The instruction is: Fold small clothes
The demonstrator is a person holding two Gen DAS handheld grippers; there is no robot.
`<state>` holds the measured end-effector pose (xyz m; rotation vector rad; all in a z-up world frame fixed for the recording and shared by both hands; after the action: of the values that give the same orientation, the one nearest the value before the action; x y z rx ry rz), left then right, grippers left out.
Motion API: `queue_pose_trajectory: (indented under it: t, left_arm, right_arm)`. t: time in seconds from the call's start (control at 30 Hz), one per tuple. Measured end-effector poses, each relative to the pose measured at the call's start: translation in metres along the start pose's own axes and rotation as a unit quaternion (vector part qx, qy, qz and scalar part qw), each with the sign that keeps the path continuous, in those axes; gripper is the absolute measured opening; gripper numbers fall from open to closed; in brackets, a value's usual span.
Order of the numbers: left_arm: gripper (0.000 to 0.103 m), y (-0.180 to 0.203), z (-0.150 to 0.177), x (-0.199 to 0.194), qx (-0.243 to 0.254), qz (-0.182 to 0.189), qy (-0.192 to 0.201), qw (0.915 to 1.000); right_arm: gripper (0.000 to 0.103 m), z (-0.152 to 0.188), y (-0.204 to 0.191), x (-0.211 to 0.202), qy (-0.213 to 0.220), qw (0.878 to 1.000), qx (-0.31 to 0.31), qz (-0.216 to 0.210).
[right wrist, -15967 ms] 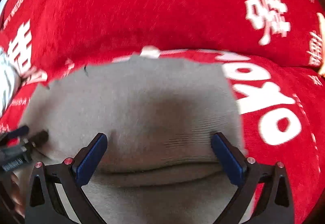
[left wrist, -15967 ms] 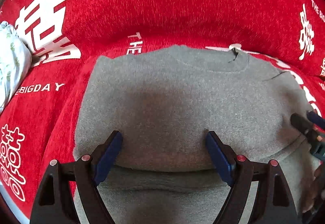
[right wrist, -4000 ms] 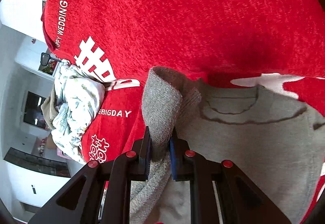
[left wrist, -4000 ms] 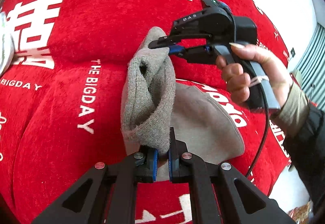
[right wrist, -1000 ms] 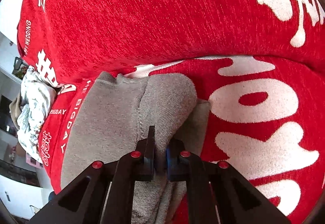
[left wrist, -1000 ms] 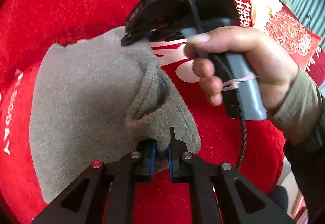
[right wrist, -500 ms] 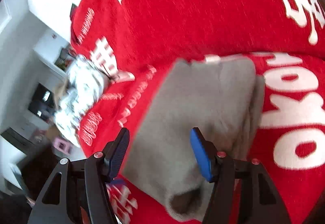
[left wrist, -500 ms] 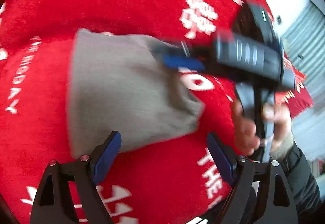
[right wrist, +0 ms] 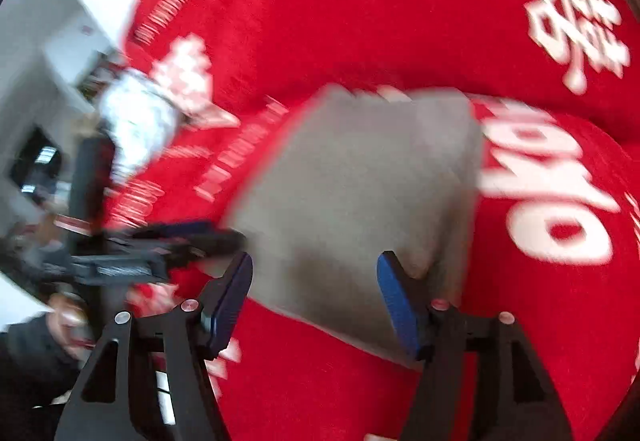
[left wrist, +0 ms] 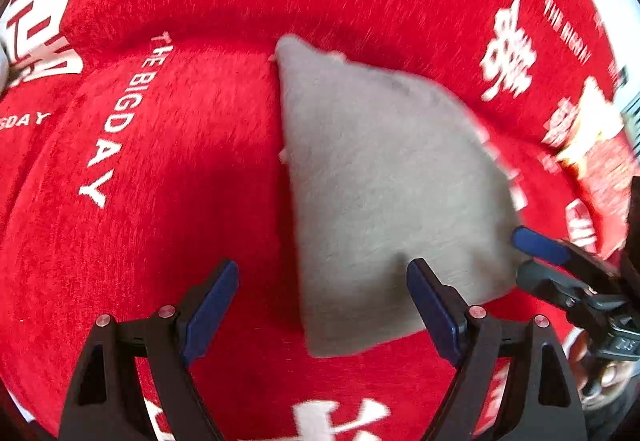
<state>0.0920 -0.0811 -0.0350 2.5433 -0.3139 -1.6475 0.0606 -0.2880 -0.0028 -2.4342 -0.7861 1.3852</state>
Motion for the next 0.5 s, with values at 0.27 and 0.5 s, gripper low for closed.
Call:
queue_pose_trajectory:
  t: [0.27,0.5]
  left_arm:
    - [0.087,-0.015,-0.007,-0.011,-0.02,0.029,0.018,0.9992]
    - [0.087,-0.002,-0.054,0.003,-0.044,0.054,0.006,0.9976]
  right_arm:
    - [0.084,0.005,0.031,-0.026,0.038,0.997,0.058,0.04]
    - [0.084,-0.05,0.021,-0.035,0.098,0.992,0.083,-0.001]
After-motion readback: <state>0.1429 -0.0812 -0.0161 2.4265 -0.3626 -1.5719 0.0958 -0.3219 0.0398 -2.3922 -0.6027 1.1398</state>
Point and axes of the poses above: each gripper's, at about its wrist camera, not at the fingertips, and x roughly the way its jaws point, y to its right, z to its underside, the point moved 7 cm from there along x, roughly the way its jaws point, and after that the axes turned 6 degrees about -z, right-handed, at the moved point
